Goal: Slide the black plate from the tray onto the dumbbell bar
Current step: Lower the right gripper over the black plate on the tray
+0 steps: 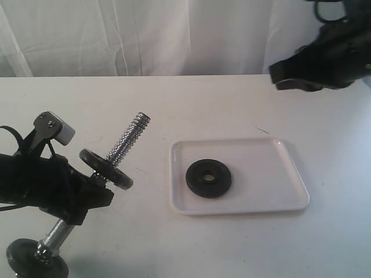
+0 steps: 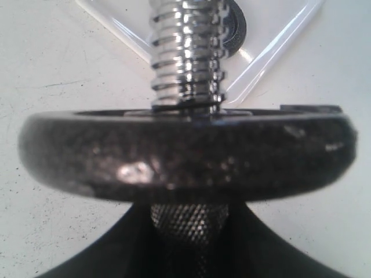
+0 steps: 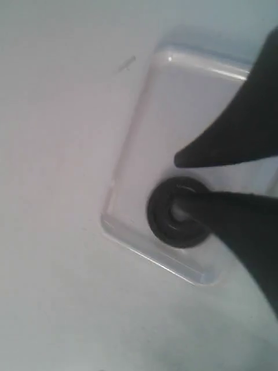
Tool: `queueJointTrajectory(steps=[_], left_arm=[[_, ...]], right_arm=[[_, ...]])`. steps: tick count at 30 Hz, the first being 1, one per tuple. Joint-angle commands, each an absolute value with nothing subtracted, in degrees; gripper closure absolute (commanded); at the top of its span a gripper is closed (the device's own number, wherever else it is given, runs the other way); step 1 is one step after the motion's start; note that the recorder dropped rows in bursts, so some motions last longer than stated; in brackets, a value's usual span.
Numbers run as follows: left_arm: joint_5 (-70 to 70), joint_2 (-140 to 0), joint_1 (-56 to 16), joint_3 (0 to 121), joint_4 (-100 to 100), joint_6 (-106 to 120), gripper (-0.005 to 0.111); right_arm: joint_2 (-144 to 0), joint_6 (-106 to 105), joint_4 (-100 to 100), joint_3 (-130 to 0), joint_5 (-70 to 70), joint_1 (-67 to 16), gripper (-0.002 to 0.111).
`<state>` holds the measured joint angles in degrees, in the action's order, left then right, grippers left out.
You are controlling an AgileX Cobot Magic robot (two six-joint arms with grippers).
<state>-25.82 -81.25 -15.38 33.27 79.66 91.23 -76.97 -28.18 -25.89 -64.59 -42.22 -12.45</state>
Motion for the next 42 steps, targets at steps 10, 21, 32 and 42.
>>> queueJointTrajectory(steps=[10, 21, 32, 42], left_arm=[[-29.9, -78.6, -15.6, 34.5, 86.8, 91.6, 0.107], [-29.9, -78.6, -15.6, 34.5, 86.8, 91.5, 0.107], [-29.9, -78.6, -15.6, 34.5, 86.9, 91.4, 0.107], [-29.9, -78.6, -15.6, 34.5, 86.9, 91.4, 0.107]], right_arm=[[-98.3, -36.3, -23.7, -78.2, -49.7, -21.4, 0.016], [-100.6, -30.8, -23.1, -78.7, -51.3, -21.7, 0.016], [-101.4, -33.2, -25.1, -78.7, -52.0, -21.7, 0.003], [-110.4, -35.0, -23.8, -78.8, -49.2, -22.8, 0.003]])
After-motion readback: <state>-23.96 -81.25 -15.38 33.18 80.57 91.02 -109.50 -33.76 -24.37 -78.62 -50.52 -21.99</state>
